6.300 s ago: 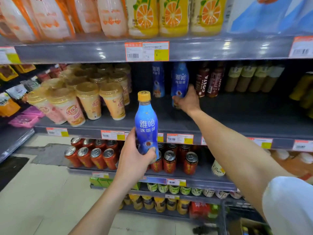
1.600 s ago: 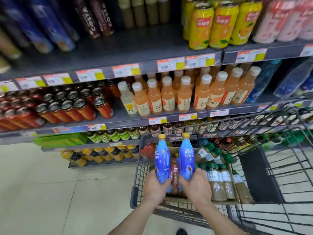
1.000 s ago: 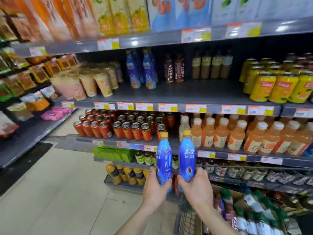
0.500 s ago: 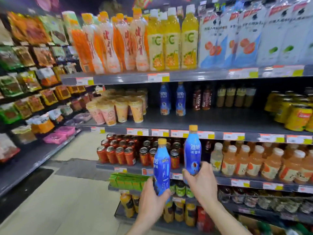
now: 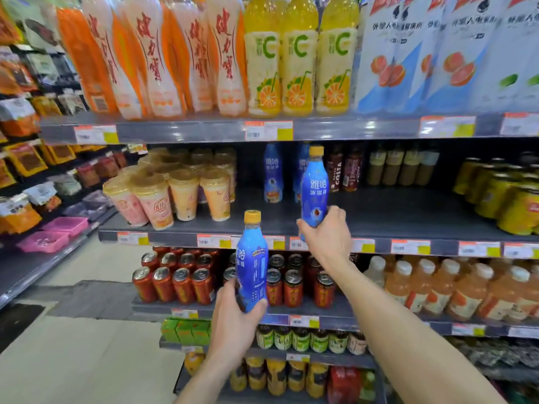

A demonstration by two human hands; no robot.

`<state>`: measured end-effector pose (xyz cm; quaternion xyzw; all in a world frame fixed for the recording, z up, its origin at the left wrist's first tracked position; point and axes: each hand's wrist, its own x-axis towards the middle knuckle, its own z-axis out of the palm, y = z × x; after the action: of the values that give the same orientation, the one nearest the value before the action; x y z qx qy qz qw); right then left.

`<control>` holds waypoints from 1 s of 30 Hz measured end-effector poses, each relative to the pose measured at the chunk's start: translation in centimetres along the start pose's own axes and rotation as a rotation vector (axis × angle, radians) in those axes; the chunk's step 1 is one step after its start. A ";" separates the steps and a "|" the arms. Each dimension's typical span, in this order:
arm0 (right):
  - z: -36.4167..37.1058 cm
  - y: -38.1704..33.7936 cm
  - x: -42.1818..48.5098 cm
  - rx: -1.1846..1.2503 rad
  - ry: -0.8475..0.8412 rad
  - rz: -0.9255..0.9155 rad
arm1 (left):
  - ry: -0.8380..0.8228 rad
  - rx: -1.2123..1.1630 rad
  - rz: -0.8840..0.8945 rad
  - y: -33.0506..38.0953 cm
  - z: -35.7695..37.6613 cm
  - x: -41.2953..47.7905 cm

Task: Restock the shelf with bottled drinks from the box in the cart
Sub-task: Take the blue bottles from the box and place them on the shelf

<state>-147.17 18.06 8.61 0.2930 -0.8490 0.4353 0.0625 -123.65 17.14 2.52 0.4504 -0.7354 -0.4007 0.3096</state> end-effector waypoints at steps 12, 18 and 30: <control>5.8 0.8 7.8 0.009 -0.013 0.051 | 0.075 0.092 0.039 2.8 1.0 9.8; 6.8 1.4 9.0 0.023 -0.018 0.012 | 0.096 0.085 0.127 4.5 1.8 13.3; 6.6 3.1 9.8 -0.129 -0.155 -0.041 | 0.121 0.032 0.162 7.8 4.1 22.0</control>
<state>-155.89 10.01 5.95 0.3385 -0.8714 0.3543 0.0241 -139.14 0.50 9.34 0.4178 -0.7554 -0.3348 0.3777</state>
